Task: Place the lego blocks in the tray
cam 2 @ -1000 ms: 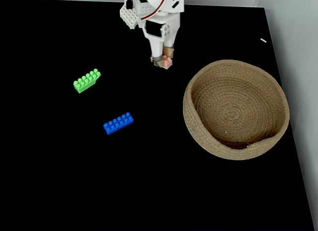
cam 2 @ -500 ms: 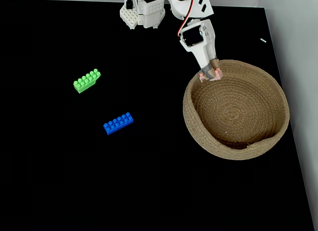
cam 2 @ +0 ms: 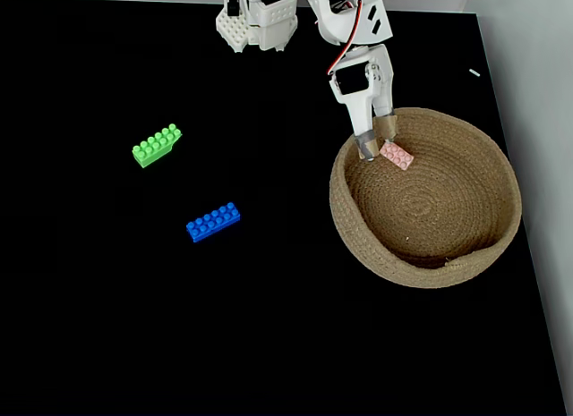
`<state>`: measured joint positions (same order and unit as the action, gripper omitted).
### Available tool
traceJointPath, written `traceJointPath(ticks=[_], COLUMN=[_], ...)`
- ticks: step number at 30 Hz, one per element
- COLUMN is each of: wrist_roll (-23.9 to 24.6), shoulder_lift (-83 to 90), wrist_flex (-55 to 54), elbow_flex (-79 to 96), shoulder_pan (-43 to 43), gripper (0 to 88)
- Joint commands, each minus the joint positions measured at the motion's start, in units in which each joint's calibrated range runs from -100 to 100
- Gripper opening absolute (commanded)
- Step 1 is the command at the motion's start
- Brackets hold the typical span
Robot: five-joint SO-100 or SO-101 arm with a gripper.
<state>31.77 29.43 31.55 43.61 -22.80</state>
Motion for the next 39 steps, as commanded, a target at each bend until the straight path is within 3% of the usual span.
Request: traceJointPath(ticks=[1, 8, 11, 17, 26, 30, 34, 39], wrist_roll=[-0.7, -4.0, -6.6, -18.1, -42.4, -51.4, -56.9, -57.0], shoulder_lift=[0.7, -2.3, -4.6, -7.2, -21.5, -31.2, -40.9, -51.9], wrist_flex=[8.6, 12.9, 16.5, 14.6, 15.6, 25.7, 38.1, 40.8], elbow_flex=[-6.9, -10.4, -12.6, -13.3, -22.4, -35.8, -52.5, -65.6], shoulder_pan=[4.6, 24.3, 28.7, 31.2, 39.1, 44.6, 48.4, 48.9], gripper=[25.3, 25.2, 31.3, 32.0, 34.5, 36.7, 38.2, 38.3])
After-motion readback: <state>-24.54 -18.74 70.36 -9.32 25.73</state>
